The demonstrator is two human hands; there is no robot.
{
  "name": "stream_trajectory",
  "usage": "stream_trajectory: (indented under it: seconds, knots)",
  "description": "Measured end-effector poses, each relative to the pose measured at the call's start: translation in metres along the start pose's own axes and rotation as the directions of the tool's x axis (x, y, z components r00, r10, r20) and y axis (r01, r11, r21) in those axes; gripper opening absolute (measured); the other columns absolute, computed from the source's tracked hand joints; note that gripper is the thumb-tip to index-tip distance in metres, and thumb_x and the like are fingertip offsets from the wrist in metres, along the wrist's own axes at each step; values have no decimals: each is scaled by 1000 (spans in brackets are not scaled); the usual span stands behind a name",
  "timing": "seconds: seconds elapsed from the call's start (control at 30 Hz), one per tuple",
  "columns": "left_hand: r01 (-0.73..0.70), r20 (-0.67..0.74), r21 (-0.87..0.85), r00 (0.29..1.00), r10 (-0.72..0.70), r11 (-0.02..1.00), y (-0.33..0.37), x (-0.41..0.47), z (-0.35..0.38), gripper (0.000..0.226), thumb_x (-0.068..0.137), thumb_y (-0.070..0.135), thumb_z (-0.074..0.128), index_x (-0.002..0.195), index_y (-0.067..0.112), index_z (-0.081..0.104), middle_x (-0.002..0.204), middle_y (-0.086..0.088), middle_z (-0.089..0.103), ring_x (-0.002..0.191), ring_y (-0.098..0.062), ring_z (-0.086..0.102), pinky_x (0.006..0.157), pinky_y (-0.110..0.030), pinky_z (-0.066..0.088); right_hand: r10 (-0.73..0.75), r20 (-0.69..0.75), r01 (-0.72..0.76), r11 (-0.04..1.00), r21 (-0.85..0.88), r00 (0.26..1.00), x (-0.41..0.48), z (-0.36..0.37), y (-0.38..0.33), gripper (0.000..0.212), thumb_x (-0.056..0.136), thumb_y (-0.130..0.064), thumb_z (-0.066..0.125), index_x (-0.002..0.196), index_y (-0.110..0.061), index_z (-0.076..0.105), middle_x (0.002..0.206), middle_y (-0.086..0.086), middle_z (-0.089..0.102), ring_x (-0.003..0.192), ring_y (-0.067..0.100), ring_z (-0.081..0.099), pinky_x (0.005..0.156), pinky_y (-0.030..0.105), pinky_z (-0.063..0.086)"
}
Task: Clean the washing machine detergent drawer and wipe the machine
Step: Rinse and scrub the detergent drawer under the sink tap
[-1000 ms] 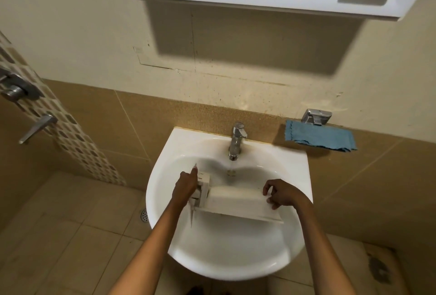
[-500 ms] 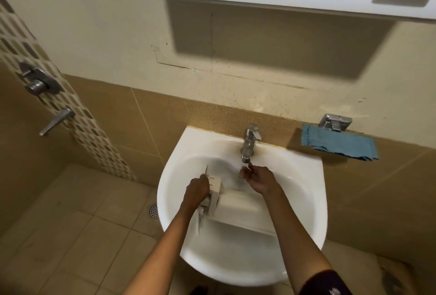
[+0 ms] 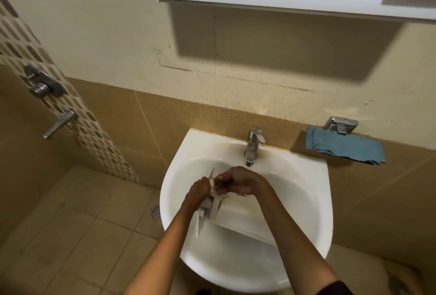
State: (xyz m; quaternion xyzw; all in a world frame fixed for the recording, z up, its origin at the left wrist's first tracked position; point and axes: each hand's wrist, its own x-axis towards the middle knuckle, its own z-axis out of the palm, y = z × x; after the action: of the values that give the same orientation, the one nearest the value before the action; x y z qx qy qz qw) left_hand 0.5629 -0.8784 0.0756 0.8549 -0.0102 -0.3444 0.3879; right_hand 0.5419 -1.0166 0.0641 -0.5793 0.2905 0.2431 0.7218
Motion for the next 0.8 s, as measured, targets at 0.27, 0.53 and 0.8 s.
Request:
stream_trajectory:
  seconds: [0.27, 0.53, 0.8]
  knots:
    - [42, 0, -14, 999, -42, 999, 4, 5, 0, 32, 101, 15, 24, 72, 17, 36, 83, -6, 45, 94, -23, 44, 82, -30, 37, -139, -122, 39, 800, -599, 983, -6, 16, -13, 26, 87, 9, 51, 106, 5, 68, 101, 21, 67, 74, 19, 61, 81, 28, 53]
    - [85, 57, -117, 995, -79, 989, -2, 2, -1, 32, 101, 31, 26, 78, 17, 44, 87, -5, 51, 90, -20, 47, 88, -34, 36, 119, -219, 34, 807, 589, 968, 38, -29, 34, 30, 97, 2, 31, 80, 1, 56, 66, 12, 56, 61, 17, 50, 41, 20, 49]
    - [120, 89, -50, 989, -115, 991, -9, 3, 1, 47, 103, 34, 18, 131, 4, 41, 116, -12, 48, 107, -24, 46, 95, -36, 37, 161, -285, 195, 423, 885, 945, 50, -58, 49, 33, 93, 3, 24, 72, -2, 50, 71, 11, 52, 65, 20, 46, 57, 24, 36]
